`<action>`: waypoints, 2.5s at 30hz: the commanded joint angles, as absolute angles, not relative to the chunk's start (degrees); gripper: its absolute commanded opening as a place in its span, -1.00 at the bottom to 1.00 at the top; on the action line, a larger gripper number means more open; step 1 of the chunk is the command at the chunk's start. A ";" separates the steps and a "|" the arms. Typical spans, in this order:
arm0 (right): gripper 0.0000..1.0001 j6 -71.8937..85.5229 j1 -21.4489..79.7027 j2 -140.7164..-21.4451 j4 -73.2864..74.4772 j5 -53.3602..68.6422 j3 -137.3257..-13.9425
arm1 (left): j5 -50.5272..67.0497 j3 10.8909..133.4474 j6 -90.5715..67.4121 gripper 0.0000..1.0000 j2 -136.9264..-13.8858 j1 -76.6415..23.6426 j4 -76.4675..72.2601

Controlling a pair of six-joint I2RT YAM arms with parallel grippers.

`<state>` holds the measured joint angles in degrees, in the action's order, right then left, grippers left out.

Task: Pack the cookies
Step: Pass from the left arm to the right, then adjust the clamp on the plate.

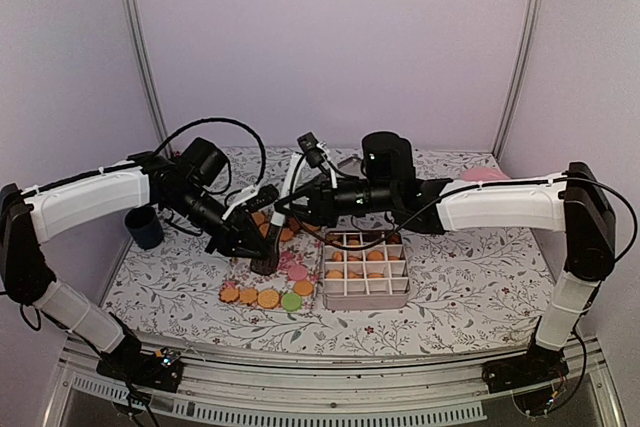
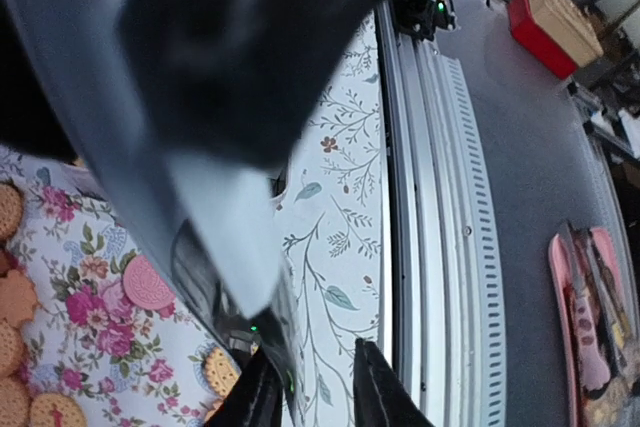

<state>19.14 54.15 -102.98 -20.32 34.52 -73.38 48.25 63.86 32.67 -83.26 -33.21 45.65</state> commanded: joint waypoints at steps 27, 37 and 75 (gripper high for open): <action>-0.52 3.96 62.46 -104.53 -16.39 -4.37 -71.26 | 36.24 63.59 30.64 0.60 -76.44 -10.59 45.98; -0.46 3.69 63.75 -107.72 -18.38 -8.31 -70.79 | 37.12 62.16 31.24 0.62 -75.14 -8.33 45.62; -0.21 2.67 66.46 -109.75 -20.63 -19.64 -66.79 | 39.67 59.42 28.03 0.61 -74.07 -6.00 41.06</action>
